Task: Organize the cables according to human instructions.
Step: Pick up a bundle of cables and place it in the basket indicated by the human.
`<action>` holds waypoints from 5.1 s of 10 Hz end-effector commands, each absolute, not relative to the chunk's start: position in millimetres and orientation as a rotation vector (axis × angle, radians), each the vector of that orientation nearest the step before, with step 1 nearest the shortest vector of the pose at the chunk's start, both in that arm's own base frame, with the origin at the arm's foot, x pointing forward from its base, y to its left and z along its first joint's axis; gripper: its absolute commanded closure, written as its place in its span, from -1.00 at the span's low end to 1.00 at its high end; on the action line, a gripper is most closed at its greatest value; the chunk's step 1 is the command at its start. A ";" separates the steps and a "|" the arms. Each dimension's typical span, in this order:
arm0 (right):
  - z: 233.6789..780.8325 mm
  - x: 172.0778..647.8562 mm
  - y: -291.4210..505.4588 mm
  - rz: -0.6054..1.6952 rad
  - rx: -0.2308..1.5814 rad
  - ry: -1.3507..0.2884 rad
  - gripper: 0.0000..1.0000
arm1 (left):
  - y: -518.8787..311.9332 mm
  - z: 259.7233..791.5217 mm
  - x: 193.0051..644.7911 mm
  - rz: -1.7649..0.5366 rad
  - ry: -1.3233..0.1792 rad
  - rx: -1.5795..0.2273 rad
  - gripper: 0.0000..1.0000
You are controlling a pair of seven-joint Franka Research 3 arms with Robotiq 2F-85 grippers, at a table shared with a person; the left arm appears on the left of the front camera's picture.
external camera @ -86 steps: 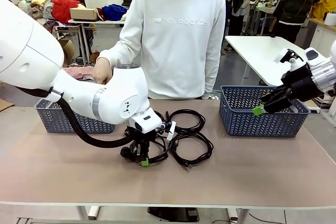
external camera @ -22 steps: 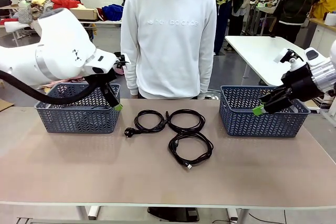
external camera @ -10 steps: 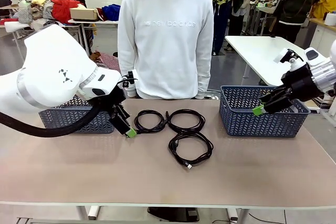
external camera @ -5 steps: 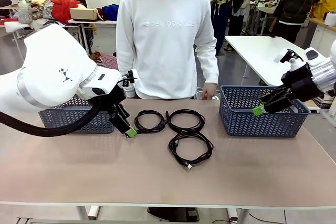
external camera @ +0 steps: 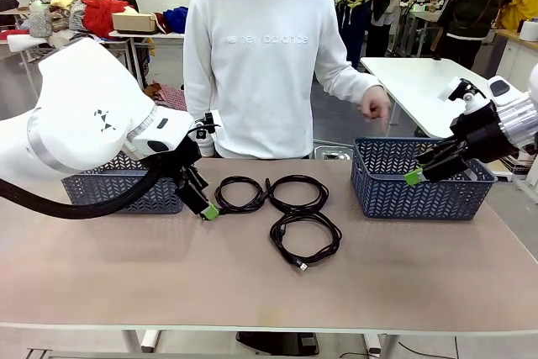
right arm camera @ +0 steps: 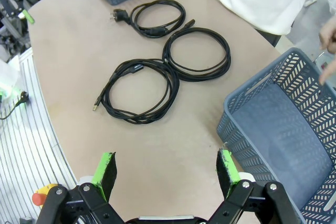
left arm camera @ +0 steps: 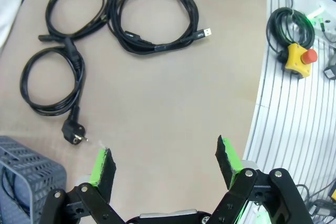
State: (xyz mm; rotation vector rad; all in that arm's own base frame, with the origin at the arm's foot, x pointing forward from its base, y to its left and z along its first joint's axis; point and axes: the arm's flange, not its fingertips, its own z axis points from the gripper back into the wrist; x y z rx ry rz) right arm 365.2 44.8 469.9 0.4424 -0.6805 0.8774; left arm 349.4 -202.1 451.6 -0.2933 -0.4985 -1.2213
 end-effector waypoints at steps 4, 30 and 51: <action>468.2 370.3 43.4 0.896 0.462 -0.705 -1.00 | -200.9 452.2 349.4 -1.216 -0.505 -0.289 -1.00; 418.4 374.3 243.9 0.986 0.166 -0.302 -1.00 | -200.9 452.2 349.4 -1.216 -0.505 -0.289 -1.00; 350.7 395.5 347.2 0.600 0.161 -0.059 -1.00 | -200.9 452.2 349.4 -1.216 -0.505 -0.289 -1.00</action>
